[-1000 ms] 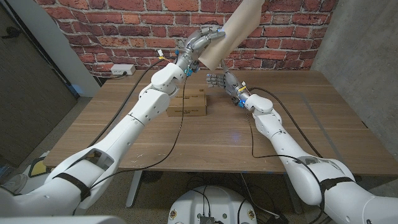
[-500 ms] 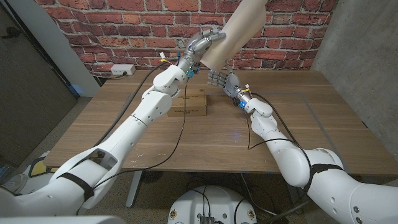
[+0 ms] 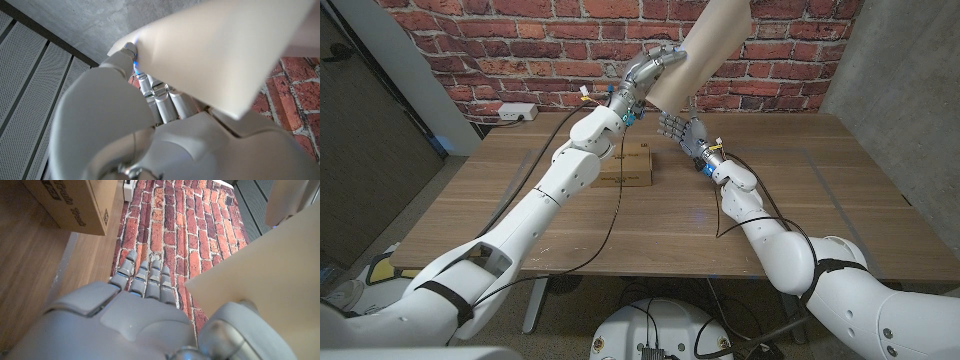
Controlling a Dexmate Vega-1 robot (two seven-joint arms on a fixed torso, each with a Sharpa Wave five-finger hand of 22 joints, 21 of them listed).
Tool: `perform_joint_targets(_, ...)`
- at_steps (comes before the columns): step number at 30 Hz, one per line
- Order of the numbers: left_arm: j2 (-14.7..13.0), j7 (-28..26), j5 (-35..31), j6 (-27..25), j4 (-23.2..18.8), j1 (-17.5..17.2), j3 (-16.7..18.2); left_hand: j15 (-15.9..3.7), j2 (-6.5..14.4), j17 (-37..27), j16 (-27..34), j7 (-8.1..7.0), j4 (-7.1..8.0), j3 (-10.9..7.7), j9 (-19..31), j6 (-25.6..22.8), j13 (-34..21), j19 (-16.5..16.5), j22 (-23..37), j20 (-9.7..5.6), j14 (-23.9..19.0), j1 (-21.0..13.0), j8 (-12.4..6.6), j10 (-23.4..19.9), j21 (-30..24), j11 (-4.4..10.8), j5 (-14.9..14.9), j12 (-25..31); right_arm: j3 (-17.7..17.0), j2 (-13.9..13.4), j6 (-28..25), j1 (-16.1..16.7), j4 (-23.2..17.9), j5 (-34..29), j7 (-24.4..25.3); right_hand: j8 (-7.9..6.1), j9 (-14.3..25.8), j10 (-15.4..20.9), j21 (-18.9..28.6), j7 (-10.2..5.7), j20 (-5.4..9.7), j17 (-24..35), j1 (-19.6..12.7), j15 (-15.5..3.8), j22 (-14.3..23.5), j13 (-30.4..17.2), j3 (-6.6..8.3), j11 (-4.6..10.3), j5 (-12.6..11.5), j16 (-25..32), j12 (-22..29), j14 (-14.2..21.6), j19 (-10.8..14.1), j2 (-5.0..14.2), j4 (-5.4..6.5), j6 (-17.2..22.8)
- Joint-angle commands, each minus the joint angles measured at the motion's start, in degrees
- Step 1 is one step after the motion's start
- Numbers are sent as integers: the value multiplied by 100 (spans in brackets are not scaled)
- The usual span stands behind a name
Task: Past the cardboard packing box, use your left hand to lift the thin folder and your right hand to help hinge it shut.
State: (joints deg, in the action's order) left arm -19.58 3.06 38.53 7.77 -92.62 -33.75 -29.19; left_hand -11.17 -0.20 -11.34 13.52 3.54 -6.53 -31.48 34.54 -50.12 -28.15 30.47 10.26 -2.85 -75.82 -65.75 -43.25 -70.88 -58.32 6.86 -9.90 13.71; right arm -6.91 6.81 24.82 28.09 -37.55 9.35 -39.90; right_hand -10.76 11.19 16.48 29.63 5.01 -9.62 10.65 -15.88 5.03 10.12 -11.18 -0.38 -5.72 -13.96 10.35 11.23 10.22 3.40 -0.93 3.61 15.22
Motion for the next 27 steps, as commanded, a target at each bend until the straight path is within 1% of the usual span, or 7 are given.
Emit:
perform_joint_targets(1,8,-152,81,-79,-56,-146,52,-82,13,-15,-22,16,32,-50,6,-67,-21,-21,19,-815,-4,-4,-46,-141,-44,167,-30,-16,-685,297,606,-359,896,319,-262,-45,13,86,-48,-25,148,5,-130,-105,21,-13,25,-10,-4,30,69,49,33,32,-52,8)
perform_joint_targets(6,21,-148,191,-153,-7,-175,69,-81,8,-15,-23,17,35,-52,-7,-69,-21,-23,19,-815,-6,3,-46,-151,-52,149,-27,-25,-862,304,476,-430,951,164,-330,-26,15,-51,-132,36,290,-6,-282,-118,22,-16,69,-21,10,-3,46,-103,5,79,-135,-95)
perform_joint_targets(7,20,-145,195,-155,-7,-175,69,-79,7,-18,-21,15,37,-52,-7,-79,-22,-23,19,-814,-9,5,-51,-151,-53,149,-27,-26,-879,313,450,-416,914,137,-326,-7,18,-168,-182,-21,-40,-9,-325,-101,16,-18,60,-40,30,2,31,-181,29,67,-168,-210)
perform_joint_targets(9,29,-145,187,-82,-69,-200,81,-80,7,-21,-18,24,38,-53,-4,-71,-22,-23,19,-814,-12,7,-52,-155,-56,160,-26,-30,-796,225,127,-406,816,-47,-283,35,26,-411,-267,-99,-272,-4,-286,37,13,-21,-4,-67,65,20,-7,-245,62,9,-170,-470)
perform_joint_targets(16,86,-332,220,-26,-302,-314,123,-82,2,-23,-17,9,35,-62,-34,-102,-25,-21,19,-813,-20,6,-57,-172,-68,158,-23,-39,-1050,279,232,-577,1247,-226,99,56,41,-686,-344,-98,-279,6,-173,82,17,-24,-102,-147,81,10,-31,-369,124,-65,-134,-810)
perform_joint_targets(25,120,-635,306,-101,-511,-489,166,-83,-8,-18,-13,19,35,-71,-36,-111,-25,-18,18,-814,-50,12,-74,-195,-86,165,-18,-54,-1381,384,433,-650,1431,-344,365,-62,44,-722,-707,-197,-268,12,-181,35,19,-30,-133,-65,60,9,64,-651,-392,-10,-133,-780)
perform_joint_targets(27,110,-671,311,-127,-495,-502,171,-82,-12,-15,-17,5,34,-71,-46,-119,-29,-17,18,-813,-44,13,-72,-195,-88,171,-17,-54,-1501,441,528,-669,1481,-340,424,-126,41,-578,-703,-184,-116,5,-249,-19,29,-30,-114,-35,49,63,139,-538,-255,37,-162,-627)
